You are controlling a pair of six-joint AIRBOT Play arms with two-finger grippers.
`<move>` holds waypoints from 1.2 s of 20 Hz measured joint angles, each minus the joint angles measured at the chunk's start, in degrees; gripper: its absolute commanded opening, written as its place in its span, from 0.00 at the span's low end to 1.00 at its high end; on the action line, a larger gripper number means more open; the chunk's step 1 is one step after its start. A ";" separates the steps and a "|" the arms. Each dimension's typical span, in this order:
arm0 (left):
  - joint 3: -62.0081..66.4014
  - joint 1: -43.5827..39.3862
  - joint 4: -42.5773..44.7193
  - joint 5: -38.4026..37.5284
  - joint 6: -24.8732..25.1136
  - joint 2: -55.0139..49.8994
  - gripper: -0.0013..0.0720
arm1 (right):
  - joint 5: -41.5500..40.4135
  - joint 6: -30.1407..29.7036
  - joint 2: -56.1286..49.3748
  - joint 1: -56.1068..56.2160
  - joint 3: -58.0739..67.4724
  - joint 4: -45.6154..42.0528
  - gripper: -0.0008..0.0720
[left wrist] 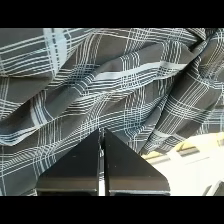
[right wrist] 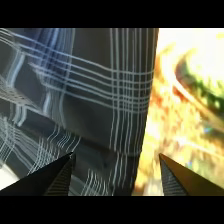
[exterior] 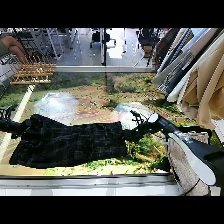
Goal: Fold the clothes and pants, and hang the long-sleeved shirts on hangers.
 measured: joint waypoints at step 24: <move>-11.74 -24.81 -0.11 15.37 1.68 0.00 0.04 | 9.22 21.92 17.14 9.55 24.65 -42.75 0.03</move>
